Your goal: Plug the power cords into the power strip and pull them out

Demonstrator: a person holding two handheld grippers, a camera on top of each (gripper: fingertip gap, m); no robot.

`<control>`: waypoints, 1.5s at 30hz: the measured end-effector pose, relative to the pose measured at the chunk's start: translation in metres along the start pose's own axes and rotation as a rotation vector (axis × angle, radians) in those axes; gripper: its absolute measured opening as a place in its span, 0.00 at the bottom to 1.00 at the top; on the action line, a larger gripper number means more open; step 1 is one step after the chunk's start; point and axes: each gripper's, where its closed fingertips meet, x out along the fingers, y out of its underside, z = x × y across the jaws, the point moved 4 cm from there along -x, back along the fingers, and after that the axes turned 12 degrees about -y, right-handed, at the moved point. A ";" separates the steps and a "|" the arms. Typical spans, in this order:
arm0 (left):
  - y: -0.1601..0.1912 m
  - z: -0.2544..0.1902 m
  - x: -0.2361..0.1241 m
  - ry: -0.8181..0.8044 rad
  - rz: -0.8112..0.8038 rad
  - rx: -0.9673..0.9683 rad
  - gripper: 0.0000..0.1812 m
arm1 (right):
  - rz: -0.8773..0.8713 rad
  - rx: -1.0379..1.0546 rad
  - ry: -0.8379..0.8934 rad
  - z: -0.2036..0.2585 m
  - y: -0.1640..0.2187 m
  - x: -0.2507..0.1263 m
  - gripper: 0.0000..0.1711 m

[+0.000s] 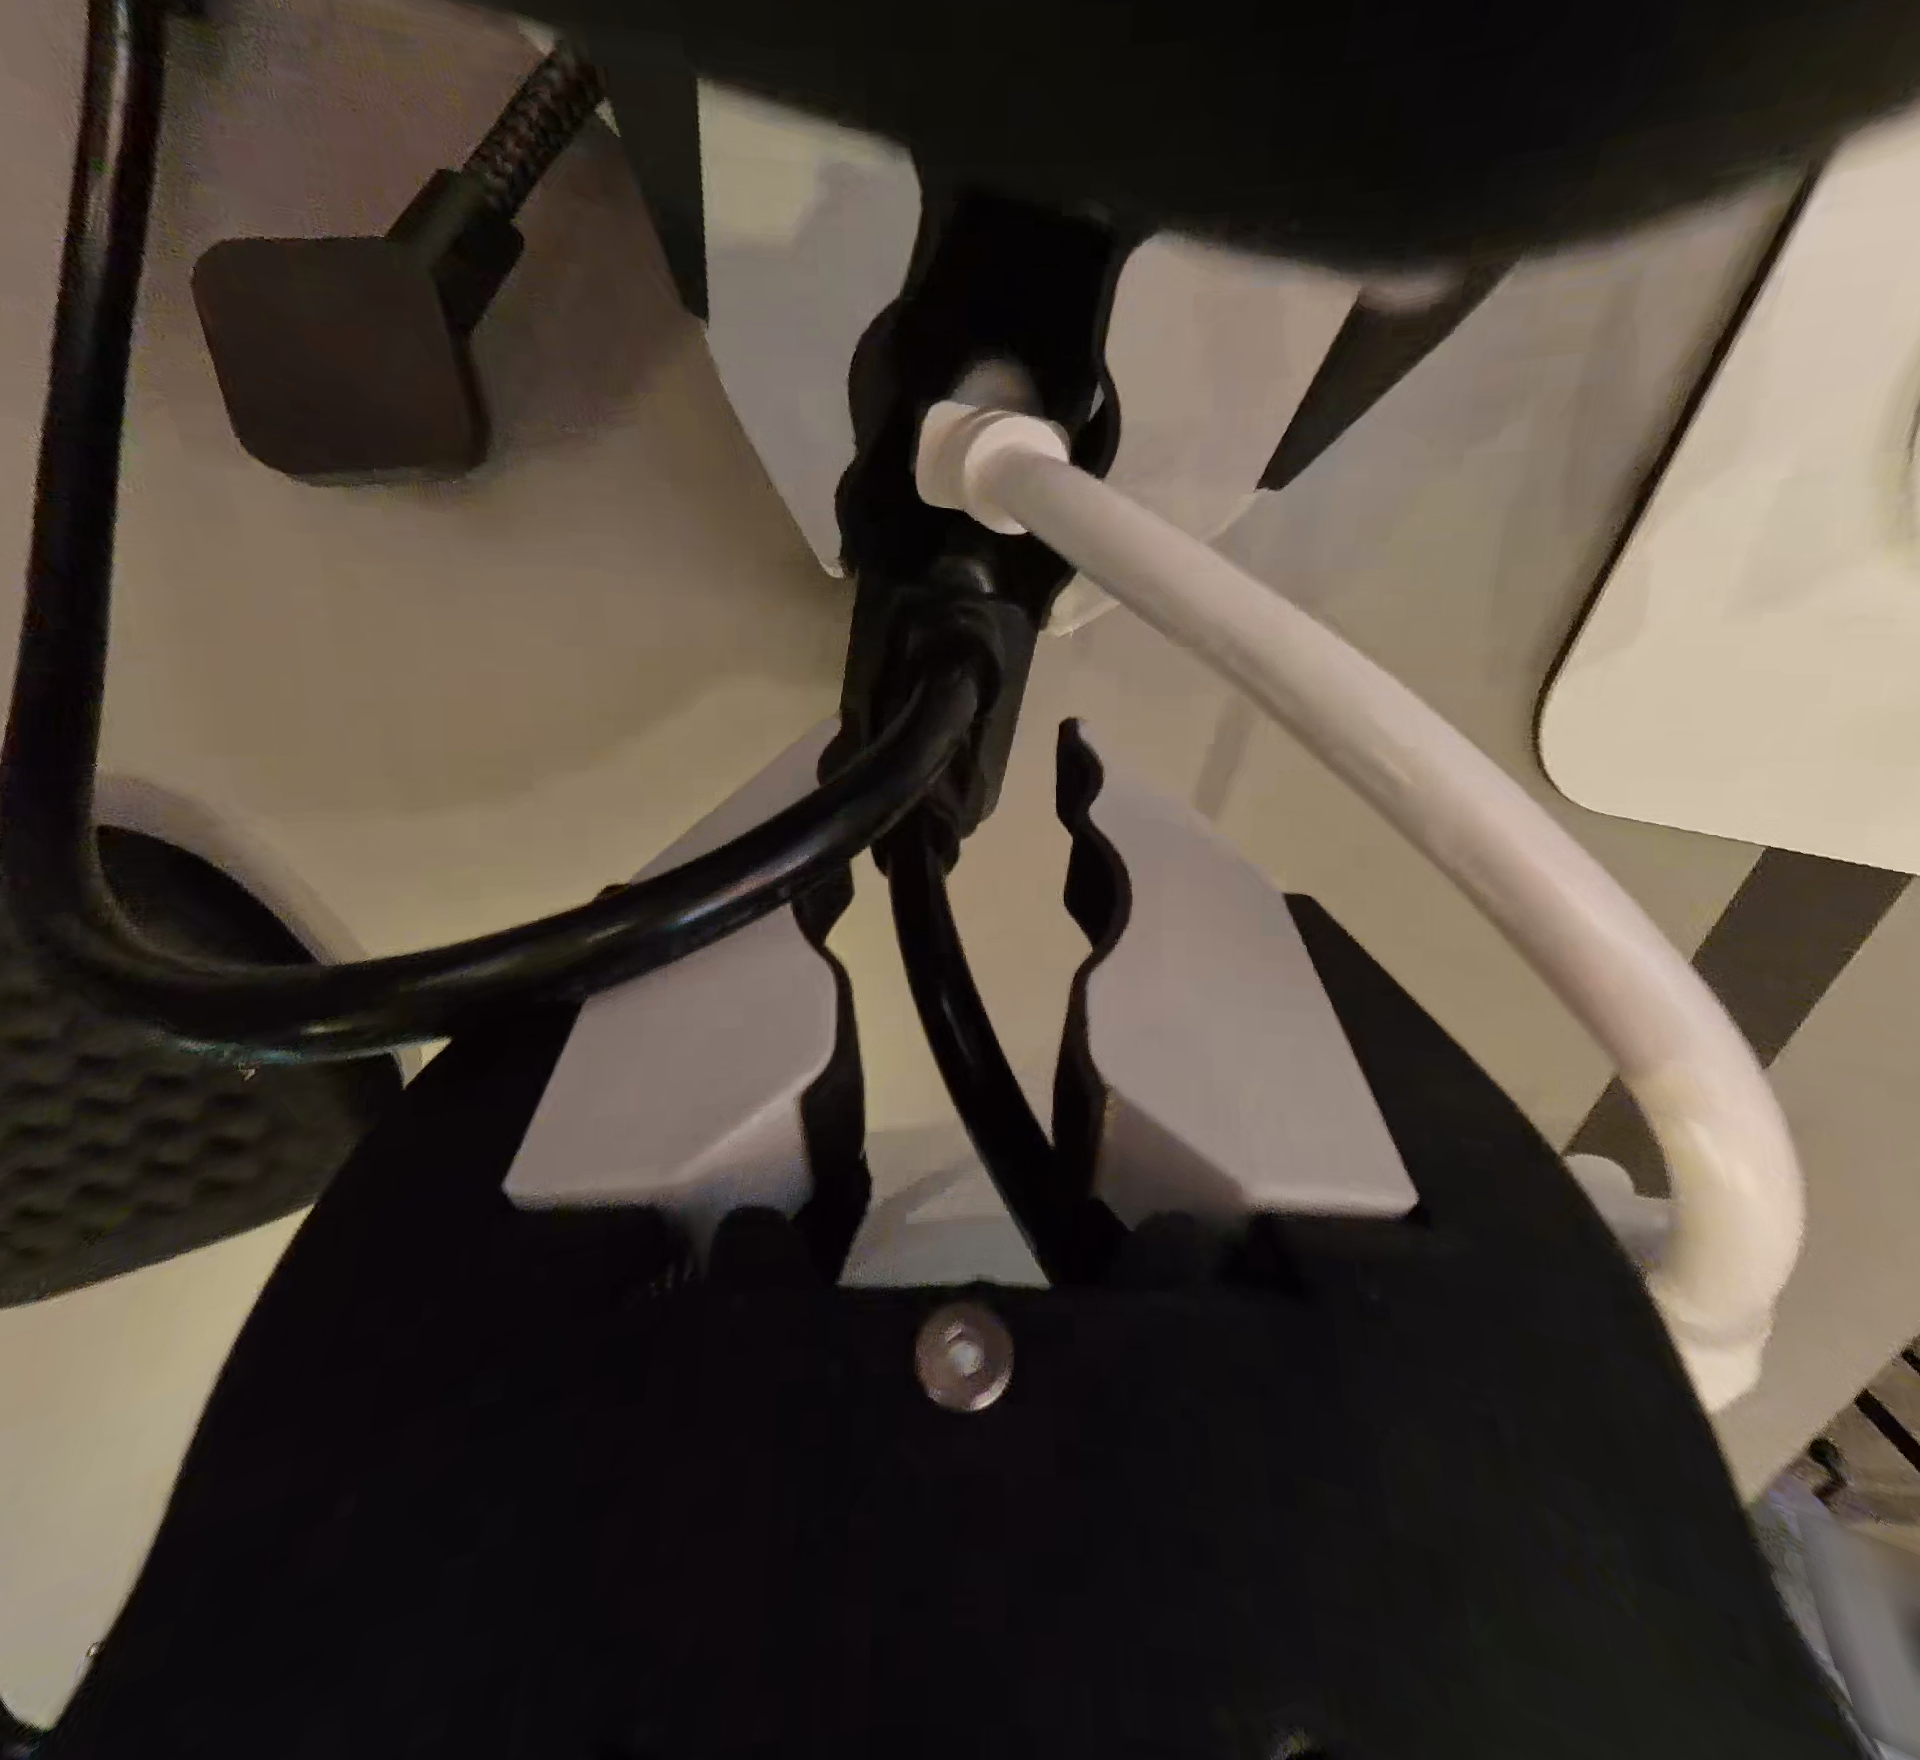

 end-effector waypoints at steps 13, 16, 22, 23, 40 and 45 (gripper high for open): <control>-0.002 0.000 0.001 -0.002 -0.013 0.003 0.21 | -0.119 0.183 -0.016 0.000 0.015 0.013 0.22; -0.002 0.000 0.000 -0.002 -0.012 0.003 0.21 | -0.075 0.166 -0.032 0.001 0.017 0.016 0.19; -0.003 0.000 0.000 -0.007 -0.014 0.012 0.21 | -0.062 0.146 -0.065 0.005 0.018 0.017 0.14; -0.003 0.000 0.000 -0.007 -0.016 0.013 0.21 | -0.060 0.143 -0.063 0.005 0.018 0.017 0.14; 0.005 0.004 -0.007 -0.030 0.078 0.053 0.26 | -0.082 0.128 -0.010 0.007 0.016 0.017 0.13; 0.006 0.002 -0.006 -0.007 0.089 0.048 0.22 | -0.088 0.131 -0.018 0.006 0.016 0.017 0.13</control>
